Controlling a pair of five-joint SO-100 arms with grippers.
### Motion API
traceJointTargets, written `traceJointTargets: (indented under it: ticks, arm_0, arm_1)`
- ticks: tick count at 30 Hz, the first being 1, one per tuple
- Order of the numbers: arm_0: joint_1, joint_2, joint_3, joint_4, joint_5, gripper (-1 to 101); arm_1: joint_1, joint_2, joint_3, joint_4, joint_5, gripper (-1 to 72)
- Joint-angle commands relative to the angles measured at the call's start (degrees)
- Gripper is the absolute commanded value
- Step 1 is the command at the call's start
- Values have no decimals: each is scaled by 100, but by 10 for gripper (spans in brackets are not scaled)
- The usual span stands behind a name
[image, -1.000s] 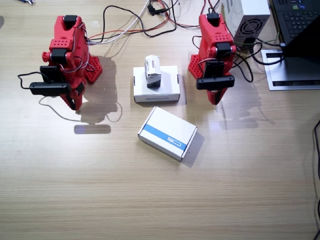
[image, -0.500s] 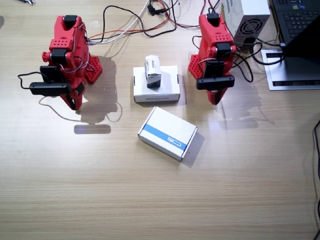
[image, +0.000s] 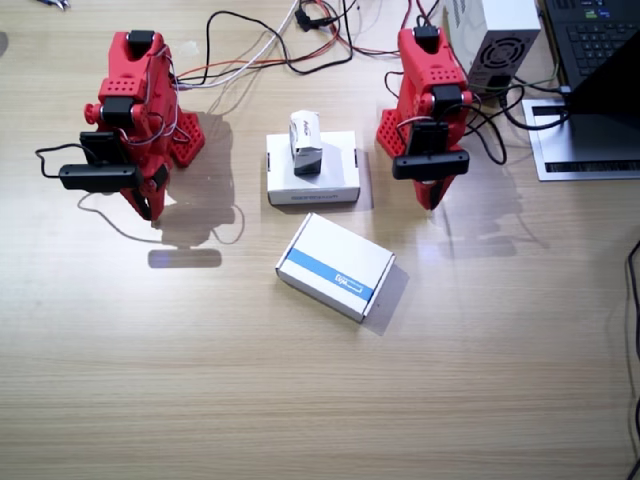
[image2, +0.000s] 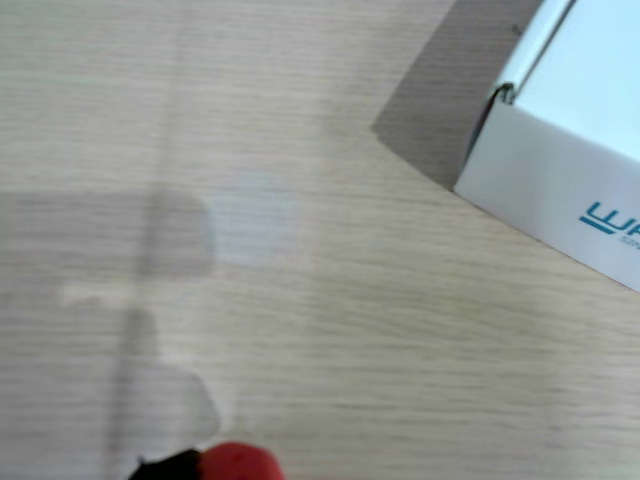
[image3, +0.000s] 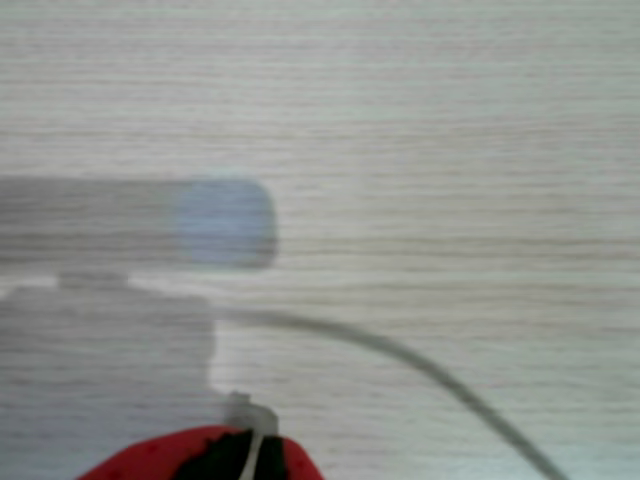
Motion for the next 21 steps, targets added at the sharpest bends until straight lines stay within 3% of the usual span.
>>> traceJointTargets:
  ticks: [1,21]
  arm_0:
    - [26,193,-105,88,-88,-1]
    - [26,193,-105,88,-79,-1]
  arm_1:
    - [237,114,-62,88,-88,2]
    - [281,79,-62,79,-105,2]
